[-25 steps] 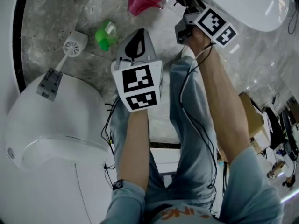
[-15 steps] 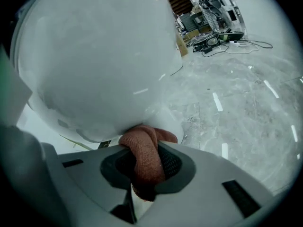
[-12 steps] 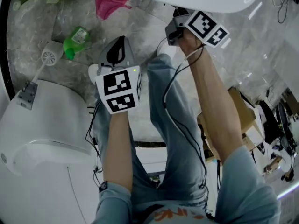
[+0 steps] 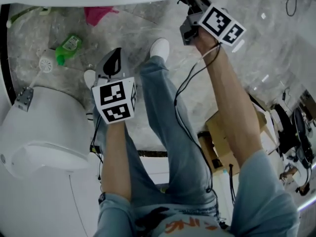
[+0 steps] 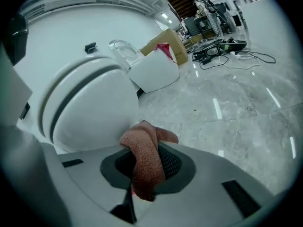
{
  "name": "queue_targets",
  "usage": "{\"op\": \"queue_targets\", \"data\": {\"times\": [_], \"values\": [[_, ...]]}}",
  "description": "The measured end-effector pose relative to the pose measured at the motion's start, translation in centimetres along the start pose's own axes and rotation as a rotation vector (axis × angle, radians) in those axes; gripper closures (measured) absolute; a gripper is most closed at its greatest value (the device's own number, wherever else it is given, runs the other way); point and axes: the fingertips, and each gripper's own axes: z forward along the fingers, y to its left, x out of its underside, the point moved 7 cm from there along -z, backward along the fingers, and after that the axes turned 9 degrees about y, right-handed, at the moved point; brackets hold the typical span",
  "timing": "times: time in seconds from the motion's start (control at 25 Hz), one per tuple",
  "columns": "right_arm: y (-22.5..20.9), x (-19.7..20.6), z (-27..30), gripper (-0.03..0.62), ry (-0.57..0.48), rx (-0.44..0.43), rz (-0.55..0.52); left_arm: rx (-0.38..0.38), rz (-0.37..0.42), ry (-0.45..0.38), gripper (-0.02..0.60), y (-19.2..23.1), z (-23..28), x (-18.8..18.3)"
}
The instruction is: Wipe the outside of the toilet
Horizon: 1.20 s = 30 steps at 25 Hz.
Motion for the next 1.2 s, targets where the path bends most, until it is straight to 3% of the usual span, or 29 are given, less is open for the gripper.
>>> {"op": "queue_targets", "data": {"times": [0.12, 0.48, 0.68, 0.88, 1.2], "values": [[0.1, -1.1, -2.6, 0.531, 0.0, -0.008, -0.003, -0.005, -0.023, -0.027, 0.581, -1.5, -2.0, -1.6], [4.2, -5.4, -11.6, 0.531, -0.026, -0.061, -0.04, 0.031, 0.037, -0.135, 0.58, -8.2, -9.9, -9.2], [9.1, -6.9, -16.7, 0.531, -0.018, -0.143, -0.036, 0.023, -0.004, -0.198, 0.58, -9.6, -16.1, -13.1], [14.9, -11.6, -21.9, 0.531, -0.078, -0.215, -0.096, 0.026, -0.064, -0.319, 0.581, -10.5, -22.6, -17.8], [25.9, -17.9, -32.0, 0.531, -0.157, -0.29, -0.31, 0.057, -0.165, -0.505, 0.581, -12.2, -35.2, -22.0]]}}
